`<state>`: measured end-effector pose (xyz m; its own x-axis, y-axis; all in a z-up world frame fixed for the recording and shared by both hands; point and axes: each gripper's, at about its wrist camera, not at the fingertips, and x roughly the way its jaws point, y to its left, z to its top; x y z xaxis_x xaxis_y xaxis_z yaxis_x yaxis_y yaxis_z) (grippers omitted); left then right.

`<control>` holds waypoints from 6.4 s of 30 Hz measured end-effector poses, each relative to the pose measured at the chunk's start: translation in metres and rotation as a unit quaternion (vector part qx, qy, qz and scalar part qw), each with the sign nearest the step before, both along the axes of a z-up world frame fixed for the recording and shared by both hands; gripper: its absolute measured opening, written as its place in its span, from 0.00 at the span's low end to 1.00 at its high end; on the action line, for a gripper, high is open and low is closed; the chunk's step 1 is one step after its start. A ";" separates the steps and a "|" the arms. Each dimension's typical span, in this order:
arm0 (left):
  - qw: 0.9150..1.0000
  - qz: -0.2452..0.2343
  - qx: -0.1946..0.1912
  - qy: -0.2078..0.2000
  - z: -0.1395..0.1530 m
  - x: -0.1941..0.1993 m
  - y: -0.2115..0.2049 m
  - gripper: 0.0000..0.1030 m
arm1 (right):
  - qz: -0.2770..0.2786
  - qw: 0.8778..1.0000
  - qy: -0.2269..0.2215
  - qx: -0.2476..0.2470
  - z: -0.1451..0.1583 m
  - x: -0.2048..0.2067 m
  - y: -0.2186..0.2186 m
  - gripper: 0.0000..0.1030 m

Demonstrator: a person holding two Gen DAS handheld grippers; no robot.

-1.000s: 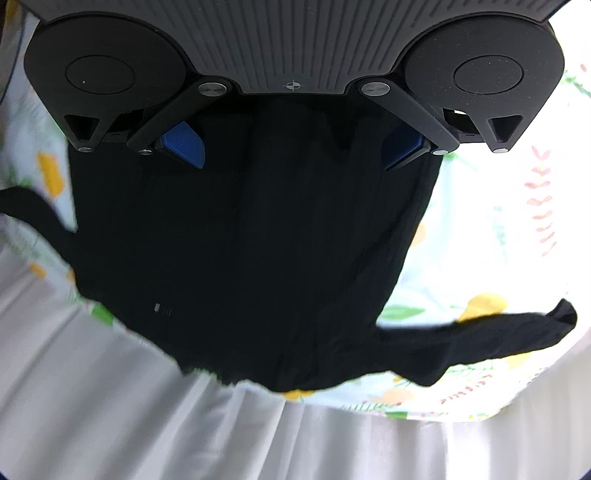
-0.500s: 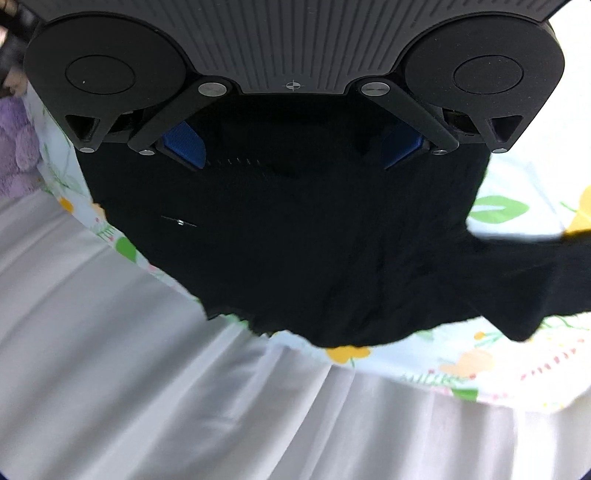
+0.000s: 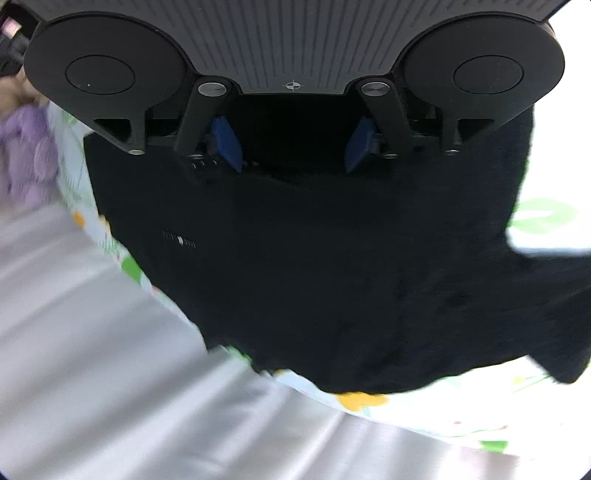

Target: Fold small clothes

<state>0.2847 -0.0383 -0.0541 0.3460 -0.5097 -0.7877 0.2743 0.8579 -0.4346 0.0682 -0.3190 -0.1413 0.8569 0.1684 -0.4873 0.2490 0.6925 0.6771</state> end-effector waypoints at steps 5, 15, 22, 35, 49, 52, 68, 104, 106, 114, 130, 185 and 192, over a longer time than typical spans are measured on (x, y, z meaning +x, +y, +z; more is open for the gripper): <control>1.000 -0.011 0.024 -0.007 -0.001 -0.007 -0.013 0.27 | 0.008 1.000 -0.002 -0.002 0.000 0.006 0.003 0.41; 0.998 -0.035 0.056 -0.021 -0.001 -0.011 -0.040 0.05 | 0.006 1.000 0.015 -0.013 -0.003 0.020 -0.001 0.41; 0.974 -0.008 0.157 -0.163 0.048 0.007 -0.031 0.05 | -0.046 0.995 0.035 -0.080 0.019 0.028 -0.031 0.46; 0.941 0.031 0.253 -0.221 0.028 0.049 -0.031 0.06 | -0.010 0.976 0.100 -0.195 0.027 0.144 -0.052 0.63; 0.914 0.054 0.271 -0.297 0.030 0.062 -0.053 0.05 | -0.100 0.949 0.100 -0.281 0.041 0.145 -0.064 0.02; 0.915 0.041 0.296 -0.271 0.015 0.067 -0.052 0.10 | -0.087 0.948 0.106 -0.286 0.044 0.135 -0.061 0.03; 0.935 0.028 0.275 -0.221 0.002 0.035 -0.047 0.51 | 0.028 0.905 0.104 -0.411 0.021 0.125 0.008 0.48; 0.854 0.515 -0.059 -0.041 -0.021 0.019 0.365 0.45 | 0.040 0.987 0.032 -0.154 0.067 0.029 0.094 0.79; 0.847 0.525 -0.067 -0.040 -0.027 0.020 0.374 0.32 | 0.039 0.987 0.034 -0.154 0.068 0.029 0.095 0.79; 0.849 0.517 -0.088 -0.061 -0.025 0.017 0.377 0.14 | 0.028 0.990 0.036 -0.136 0.067 0.026 0.094 0.67; 0.951 0.110 -0.102 -0.269 0.105 -0.025 0.116 0.25 | 0.002 0.994 0.020 -0.108 0.068 0.005 0.090 0.65; 0.965 0.174 0.122 -0.153 -0.012 -0.025 0.062 0.85 | -0.027 0.957 -0.023 -0.286 0.088 0.111 0.055 0.08; 0.965 0.164 0.137 -0.154 -0.016 -0.013 0.049 0.85 | -0.036 0.971 0.055 -0.228 0.038 0.119 0.000 0.11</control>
<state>0.2721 0.0111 -0.0698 0.6922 -0.1214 -0.7114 0.0493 0.9914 -0.1213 0.1870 -0.3191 -0.1028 0.7963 -0.1451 -0.5872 0.3615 0.8925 0.2697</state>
